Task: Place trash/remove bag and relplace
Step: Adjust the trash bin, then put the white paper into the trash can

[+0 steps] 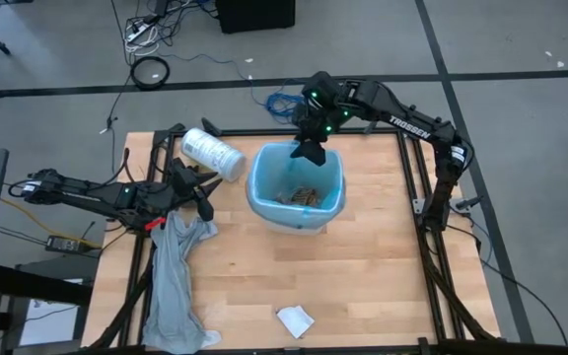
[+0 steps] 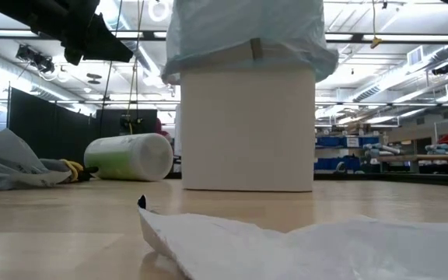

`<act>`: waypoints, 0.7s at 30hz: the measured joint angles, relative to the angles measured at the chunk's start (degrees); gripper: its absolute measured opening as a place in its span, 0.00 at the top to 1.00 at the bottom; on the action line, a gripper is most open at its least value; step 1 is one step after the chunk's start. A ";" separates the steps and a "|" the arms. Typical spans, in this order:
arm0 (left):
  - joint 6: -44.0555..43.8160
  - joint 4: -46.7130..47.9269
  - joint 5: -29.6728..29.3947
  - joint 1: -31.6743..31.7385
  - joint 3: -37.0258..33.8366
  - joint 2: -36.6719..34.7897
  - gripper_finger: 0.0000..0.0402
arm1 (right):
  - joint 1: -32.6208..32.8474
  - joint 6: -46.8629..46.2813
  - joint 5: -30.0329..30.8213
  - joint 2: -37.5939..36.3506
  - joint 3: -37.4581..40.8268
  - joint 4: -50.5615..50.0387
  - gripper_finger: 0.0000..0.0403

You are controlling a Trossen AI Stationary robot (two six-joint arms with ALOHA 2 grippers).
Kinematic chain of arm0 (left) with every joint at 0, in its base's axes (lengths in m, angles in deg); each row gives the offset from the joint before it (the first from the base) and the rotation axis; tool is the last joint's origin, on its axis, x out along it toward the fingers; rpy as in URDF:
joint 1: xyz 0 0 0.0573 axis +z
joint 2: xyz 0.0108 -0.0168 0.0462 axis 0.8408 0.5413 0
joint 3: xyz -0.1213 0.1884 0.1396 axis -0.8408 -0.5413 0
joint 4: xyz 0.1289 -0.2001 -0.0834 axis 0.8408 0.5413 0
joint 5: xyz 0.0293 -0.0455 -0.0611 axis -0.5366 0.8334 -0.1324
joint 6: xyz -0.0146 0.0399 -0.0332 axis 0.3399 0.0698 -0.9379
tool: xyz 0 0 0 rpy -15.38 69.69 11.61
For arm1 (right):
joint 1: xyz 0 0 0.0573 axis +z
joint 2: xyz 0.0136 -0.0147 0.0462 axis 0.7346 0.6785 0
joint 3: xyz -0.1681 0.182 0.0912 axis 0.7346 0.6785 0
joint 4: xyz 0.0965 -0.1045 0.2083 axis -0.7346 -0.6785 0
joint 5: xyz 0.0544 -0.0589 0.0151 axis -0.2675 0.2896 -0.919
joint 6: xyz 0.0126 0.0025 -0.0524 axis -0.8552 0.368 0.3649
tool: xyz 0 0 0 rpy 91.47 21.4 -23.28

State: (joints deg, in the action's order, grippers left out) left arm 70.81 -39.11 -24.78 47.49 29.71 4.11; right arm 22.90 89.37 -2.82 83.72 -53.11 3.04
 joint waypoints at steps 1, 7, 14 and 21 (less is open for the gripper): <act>-0.02 0.02 0.00 0.00 0.00 0.00 0.72 | 0.10 -0.03 0.77 -0.28 0.00 0.82 0.39; -0.03 0.07 -0.04 -0.02 0.00 0.00 0.72 | 0.75 -0.20 8.98 -3.47 -0.07 7.12 0.23; -0.05 0.09 -0.07 -0.02 -0.02 -0.02 0.72 | 2.01 -16.99 0.60 -10.99 -0.10 11.47 0.24; -0.07 0.58 0.00 -0.01 0.00 -0.02 0.72 | 21.89 -25.60 4.14 -17.68 -0.13 5.60 0.36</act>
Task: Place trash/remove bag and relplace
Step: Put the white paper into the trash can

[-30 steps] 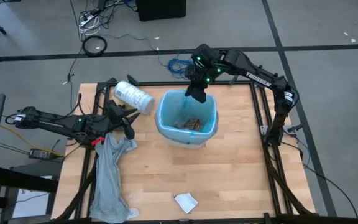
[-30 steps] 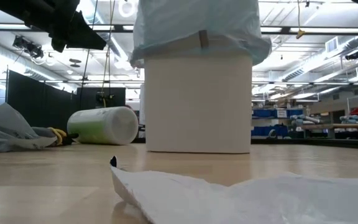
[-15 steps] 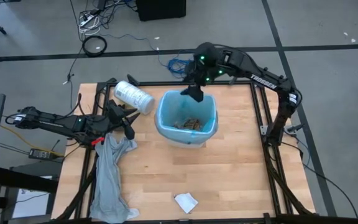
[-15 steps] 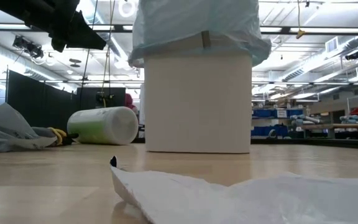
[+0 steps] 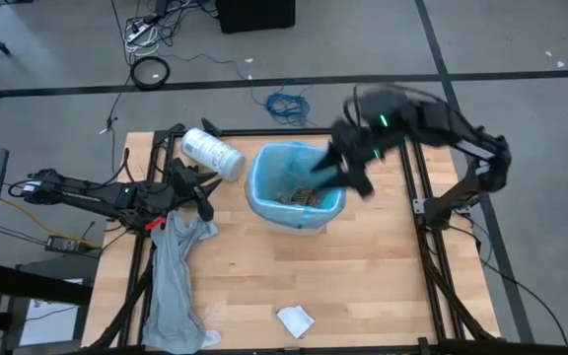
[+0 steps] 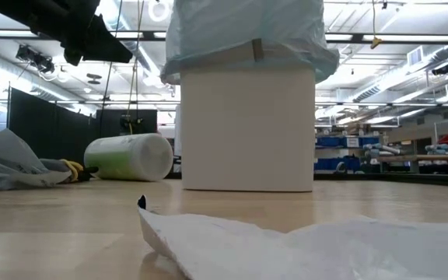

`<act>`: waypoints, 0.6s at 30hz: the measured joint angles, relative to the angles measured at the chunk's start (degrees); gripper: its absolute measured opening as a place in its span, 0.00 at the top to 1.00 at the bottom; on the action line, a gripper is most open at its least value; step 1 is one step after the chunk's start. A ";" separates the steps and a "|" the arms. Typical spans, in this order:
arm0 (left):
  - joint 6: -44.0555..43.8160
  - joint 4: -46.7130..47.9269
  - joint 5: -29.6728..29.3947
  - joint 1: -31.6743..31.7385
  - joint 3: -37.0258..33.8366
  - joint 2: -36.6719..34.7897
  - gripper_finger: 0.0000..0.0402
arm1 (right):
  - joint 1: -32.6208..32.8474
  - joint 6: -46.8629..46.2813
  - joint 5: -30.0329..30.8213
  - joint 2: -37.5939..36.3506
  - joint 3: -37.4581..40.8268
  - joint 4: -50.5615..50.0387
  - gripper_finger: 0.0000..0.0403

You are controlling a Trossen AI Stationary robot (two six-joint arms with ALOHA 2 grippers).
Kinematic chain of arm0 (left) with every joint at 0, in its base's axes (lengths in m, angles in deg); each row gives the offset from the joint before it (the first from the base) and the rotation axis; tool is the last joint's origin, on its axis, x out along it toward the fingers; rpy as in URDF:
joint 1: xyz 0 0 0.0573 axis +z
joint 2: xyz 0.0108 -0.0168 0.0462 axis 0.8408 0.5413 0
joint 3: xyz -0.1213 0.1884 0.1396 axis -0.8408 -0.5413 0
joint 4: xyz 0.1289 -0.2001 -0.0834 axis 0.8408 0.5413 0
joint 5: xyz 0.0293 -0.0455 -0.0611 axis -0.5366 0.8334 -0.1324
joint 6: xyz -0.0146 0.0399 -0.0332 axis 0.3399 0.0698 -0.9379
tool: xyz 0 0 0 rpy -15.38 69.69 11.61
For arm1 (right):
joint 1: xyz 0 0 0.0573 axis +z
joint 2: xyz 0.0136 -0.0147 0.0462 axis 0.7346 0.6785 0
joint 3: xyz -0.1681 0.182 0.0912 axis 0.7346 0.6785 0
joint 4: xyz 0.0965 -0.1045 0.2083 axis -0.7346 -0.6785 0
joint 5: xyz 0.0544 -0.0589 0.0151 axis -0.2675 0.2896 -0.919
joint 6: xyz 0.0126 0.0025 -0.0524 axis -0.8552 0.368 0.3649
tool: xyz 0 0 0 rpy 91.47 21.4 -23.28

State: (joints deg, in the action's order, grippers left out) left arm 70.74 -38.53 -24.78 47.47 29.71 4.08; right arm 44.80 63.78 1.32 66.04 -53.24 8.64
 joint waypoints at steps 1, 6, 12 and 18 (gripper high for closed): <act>-0.02 0.26 0.36 0.00 -0.02 0.00 0.72 | 4.02 -0.86 4.48 -0.36 0.00 -0.44 0.38; -0.04 0.76 1.21 -0.01 0.00 0.02 0.72 | 22.85 -5.44 29.28 1.56 0.00 -6.43 0.46; -0.07 0.84 1.27 0.01 -0.02 0.02 0.72 | 35.51 -14.32 46.21 11.29 0.02 -15.49 0.49; -0.04 0.88 1.60 -0.01 -0.02 0.00 0.72 | 38.77 -19.08 44.91 22.96 0.04 -11.31 0.46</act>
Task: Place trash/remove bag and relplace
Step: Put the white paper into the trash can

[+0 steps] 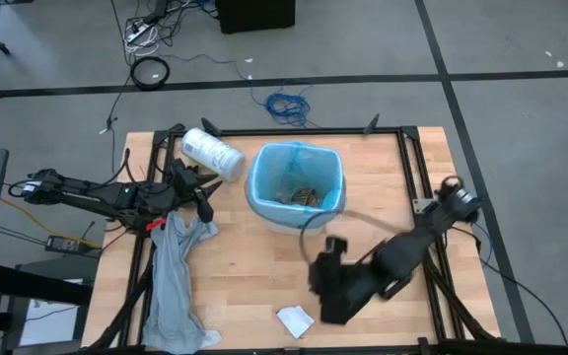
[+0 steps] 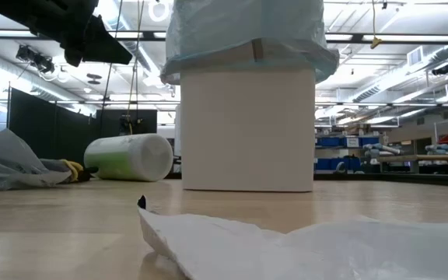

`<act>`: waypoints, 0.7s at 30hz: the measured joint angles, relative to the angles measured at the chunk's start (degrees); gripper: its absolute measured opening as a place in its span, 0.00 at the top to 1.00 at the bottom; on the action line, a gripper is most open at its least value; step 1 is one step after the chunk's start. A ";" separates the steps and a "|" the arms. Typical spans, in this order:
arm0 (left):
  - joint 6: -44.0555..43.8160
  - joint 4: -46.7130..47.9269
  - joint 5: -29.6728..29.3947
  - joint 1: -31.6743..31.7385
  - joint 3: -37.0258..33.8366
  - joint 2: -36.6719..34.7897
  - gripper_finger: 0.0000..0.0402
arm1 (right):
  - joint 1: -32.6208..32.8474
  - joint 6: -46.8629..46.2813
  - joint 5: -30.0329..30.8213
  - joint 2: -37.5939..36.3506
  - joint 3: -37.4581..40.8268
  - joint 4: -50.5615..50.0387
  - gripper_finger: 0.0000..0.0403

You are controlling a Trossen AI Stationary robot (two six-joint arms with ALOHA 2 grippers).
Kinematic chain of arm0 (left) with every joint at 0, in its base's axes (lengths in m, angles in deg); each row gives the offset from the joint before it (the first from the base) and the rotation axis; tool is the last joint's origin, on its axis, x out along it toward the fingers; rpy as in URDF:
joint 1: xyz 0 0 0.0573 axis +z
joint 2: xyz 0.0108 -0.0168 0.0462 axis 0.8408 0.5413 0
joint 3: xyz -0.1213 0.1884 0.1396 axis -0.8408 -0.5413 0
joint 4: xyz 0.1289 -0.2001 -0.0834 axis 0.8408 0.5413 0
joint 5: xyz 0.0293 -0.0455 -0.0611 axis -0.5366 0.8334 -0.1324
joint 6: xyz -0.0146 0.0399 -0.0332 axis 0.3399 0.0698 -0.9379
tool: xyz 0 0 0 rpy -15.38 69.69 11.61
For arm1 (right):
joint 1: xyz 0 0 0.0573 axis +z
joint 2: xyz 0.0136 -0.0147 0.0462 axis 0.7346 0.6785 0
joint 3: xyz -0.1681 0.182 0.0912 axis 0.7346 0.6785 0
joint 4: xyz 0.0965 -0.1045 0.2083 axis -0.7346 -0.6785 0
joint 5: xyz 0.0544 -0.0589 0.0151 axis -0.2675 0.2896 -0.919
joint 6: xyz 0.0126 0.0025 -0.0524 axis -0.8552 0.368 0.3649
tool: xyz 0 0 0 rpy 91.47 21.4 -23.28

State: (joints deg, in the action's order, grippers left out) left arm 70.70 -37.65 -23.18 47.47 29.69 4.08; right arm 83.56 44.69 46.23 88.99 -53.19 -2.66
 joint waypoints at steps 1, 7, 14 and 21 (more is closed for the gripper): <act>-0.02 0.02 0.54 0.02 0.00 0.00 0.72 | 0.19 -1.24 -0.42 1.83 0.00 0.65 0.45; 0.02 0.07 4.59 0.00 0.00 0.02 0.72 | 1.16 -2.56 -3.47 11.88 0.02 7.67 0.37; 1.32 0.28 7.25 0.00 0.00 0.02 0.72 | -0.05 4.66 -3.89 15.32 0.04 23.10 0.28; 1.51 0.67 8.90 -0.13 0.00 0.00 0.72 | -1.74 2.22 -4.43 20.42 0.04 21.57 0.29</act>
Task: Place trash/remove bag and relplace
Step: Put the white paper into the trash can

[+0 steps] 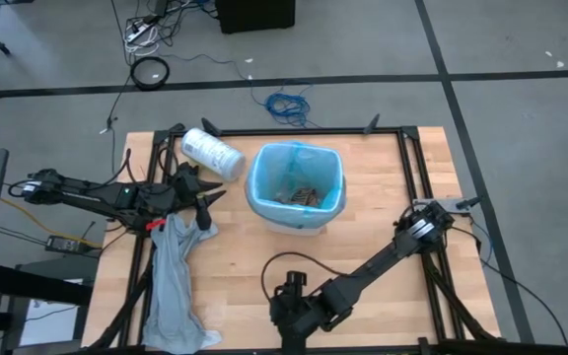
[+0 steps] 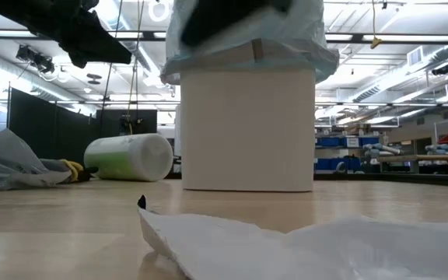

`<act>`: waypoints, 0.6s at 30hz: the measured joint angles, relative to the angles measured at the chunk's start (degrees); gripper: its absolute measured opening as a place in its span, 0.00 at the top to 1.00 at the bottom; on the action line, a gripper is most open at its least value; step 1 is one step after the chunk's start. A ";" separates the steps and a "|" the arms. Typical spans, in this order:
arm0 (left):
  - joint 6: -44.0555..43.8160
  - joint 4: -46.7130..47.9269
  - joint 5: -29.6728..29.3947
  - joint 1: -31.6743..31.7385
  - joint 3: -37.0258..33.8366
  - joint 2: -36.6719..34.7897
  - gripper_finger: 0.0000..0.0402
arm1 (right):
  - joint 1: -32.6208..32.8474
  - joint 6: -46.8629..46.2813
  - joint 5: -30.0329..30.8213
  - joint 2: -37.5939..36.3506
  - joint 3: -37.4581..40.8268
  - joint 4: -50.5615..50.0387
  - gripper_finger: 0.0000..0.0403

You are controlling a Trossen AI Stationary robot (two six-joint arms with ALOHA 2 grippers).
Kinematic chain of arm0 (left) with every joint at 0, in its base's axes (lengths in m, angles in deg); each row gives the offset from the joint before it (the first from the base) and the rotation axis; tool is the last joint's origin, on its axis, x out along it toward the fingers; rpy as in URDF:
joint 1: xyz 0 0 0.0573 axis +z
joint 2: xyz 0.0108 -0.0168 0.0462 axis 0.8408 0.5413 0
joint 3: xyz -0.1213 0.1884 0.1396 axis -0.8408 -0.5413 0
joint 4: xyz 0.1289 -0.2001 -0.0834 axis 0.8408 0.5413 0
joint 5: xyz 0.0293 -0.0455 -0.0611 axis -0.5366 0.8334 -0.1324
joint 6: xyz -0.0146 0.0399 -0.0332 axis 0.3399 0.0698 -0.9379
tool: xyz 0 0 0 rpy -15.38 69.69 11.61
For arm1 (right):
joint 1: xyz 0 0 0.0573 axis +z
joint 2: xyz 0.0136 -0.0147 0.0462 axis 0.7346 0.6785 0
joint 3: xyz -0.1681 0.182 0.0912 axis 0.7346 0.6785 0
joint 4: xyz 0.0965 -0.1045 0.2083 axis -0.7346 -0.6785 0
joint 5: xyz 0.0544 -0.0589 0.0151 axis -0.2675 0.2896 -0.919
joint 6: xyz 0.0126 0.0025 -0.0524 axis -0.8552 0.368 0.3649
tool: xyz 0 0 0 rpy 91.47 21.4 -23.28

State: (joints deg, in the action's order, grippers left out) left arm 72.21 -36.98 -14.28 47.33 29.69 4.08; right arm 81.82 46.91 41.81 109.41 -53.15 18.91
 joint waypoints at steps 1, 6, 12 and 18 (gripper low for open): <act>0.04 -0.12 0.58 0.00 0.00 0.00 0.72 | -0.18 -0.84 -0.88 0.99 0.02 0.14 0.30; 0.04 -0.19 0.96 0.00 0.00 -0.02 0.72 | -0.64 -3.56 -4.99 5.33 0.09 3.60 0.33; 1.33 -0.42 0.96 0.00 -0.02 0.00 0.72 | -0.63 -7.95 -3.39 9.45 0.02 3.62 0.33; 1.33 -0.49 0.96 0.00 -0.02 0.00 0.72 | -0.92 -14.89 -4.34 10.87 -0.26 1.78 0.53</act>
State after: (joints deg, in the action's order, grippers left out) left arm 73.54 -37.48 -13.33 47.33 29.67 4.08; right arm 80.90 32.02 37.47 120.29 -53.41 20.69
